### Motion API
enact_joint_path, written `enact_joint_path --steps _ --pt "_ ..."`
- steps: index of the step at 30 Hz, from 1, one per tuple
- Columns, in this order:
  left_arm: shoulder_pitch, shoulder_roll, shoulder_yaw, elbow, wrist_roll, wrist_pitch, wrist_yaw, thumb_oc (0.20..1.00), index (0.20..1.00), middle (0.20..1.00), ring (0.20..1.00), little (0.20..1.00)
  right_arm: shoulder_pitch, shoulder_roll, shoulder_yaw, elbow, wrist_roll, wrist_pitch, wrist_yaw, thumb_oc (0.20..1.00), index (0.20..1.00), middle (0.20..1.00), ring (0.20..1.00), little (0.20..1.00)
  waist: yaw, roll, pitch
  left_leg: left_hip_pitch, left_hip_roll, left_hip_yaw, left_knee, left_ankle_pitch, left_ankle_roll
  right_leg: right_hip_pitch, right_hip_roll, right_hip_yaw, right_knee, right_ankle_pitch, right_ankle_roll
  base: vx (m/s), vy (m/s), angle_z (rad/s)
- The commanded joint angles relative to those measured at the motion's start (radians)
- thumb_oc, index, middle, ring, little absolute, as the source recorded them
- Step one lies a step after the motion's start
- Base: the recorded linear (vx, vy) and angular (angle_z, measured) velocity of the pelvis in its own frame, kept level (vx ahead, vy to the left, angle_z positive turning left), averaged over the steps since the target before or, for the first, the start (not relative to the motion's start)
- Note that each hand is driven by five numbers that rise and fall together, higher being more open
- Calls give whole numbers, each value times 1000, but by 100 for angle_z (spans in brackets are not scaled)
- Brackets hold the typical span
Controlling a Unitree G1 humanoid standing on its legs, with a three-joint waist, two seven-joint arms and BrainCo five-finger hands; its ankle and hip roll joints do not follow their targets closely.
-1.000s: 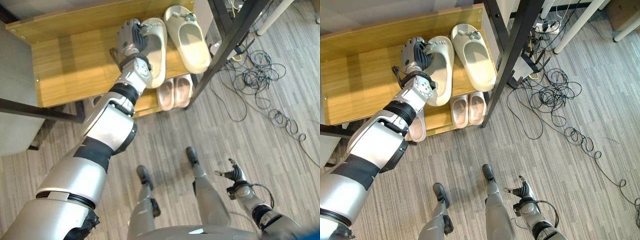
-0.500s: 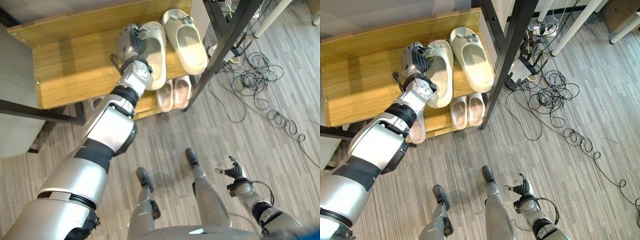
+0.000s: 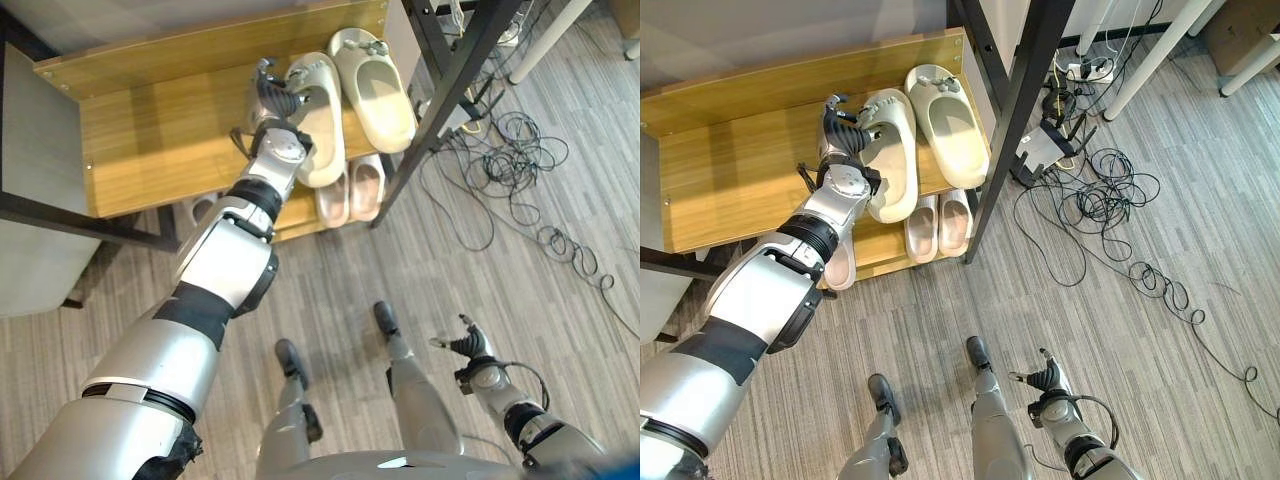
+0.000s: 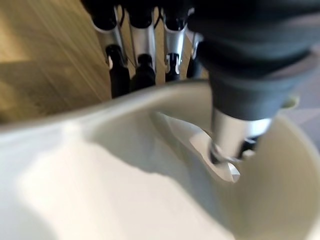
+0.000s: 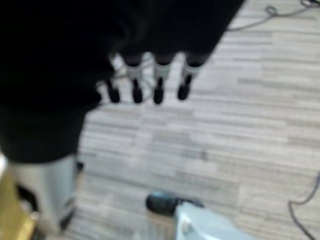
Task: Arrange the slippers neatly on the shoe rack.
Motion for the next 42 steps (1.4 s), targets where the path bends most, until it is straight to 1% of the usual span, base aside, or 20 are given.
enact_joint_path --steps 1,5,10,11,19,22,24,26,28,34,42 --pt "-59 -138 58 58 0 -10 -99 1000 1000 1000 1000 1000 -62 -71 -9 45 24 2 -4 1000 1000 1000 1000 1000 -26 62 82 40 108 -94 4 -5 -116 -27 -23 -45 25 -12 69 0 0 0" --pt "-50 -137 55 61 -1 -12 -107 1000 1000 1000 1000 1000 -60 -73 -10 47 22 3 -3 1000 1000 1000 1000 1000 -24 63 82 38 108 -93 4 -2 -116 -28 -22 -44 23 -10 69 0 0 0" --pt "-32 -125 45 58 3 -14 -125 1000 1000 1000 1000 1000 -63 -79 -16 53 20 8 1 1000 1000 1000 1000 1000 -15 74 77 38 107 -95 4 1 -115 -22 -24 -47 24 -10 69 0 0 0" --pt "-25 -112 37 55 15 -12 -126 1000 1000 1000 1000 1000 -67 -81 -22 57 25 9 3 1000 1000 1000 1000 1000 -10 79 75 40 105 -97 4 2 -115 -20 -25 -49 26 -12 69 0 0 0" --pt "13 -106 44 57 8 -16 -137 1000 1000 1000 1000 1000 -74 -79 -25 69 24 16 5 1000 1000 1000 1000 1000 3 91 72 42 100 -101 4 4 -114 -14 -29 -56 26 -14 69 0 0 0" --pt "44 -104 92 45 -83 -37 -145 1000 1000 1000 1000 1000 -79 -73 -32 82 25 26 3 1000 1000 1000 1000 1000 14 100 68 47 96 -108 4 5 -113 -3 -31 -61 30 -20 67 0 0 0" --pt "48 -103 99 38 -100 -42 -145 1000 1000 1000 1000 1000 -81 -72 -33 84 26 28 4 1000 1000 1000 1000 1000 15 102 66 49 95 -109 4 4 -112 0 -32 -61 29 -21 67 0 0 0" --pt "63 -89 132 4 -178 -65 -155 1000 1000 1000 1000 1000 -78 -68 -39 85 32 35 2 1000 1000 1000 1000 1000 21 108 61 54 90 -111 4 4 -111 7 -36 -63 31 -24 68 0 0 0" --pt "76 -85 136 -32 -196 -84 -152 1000 1000 1000 1000 1000 -70 -65 -42 83 33 35 3 1000 1000 1000 1000 1000 24 111 59 57 85 -112 4 3 -110 11 -38 -66 32 -26 68 0 0 0" --pt "138 -72 131 -125 -173 -116 -119 1000 1000 1000 1000 1000 -44 -63 -60 86 42 30 3 1000 1000 1000 1000 1000 43 117 49 60 77 -121 4 6 -108 18 -42 -73 38 -29 69 -9 4 3" --pt "214 -33 155 -173 -179 -145 -102 1000 1000 1000 1000 1000 -28 -63 -67 90 37 27 4 1000 1000 1000 1000 1000 58 120 34 51 71 -128 4 13 -105 14 -43 -77 41 -27 67 -6 4 2"
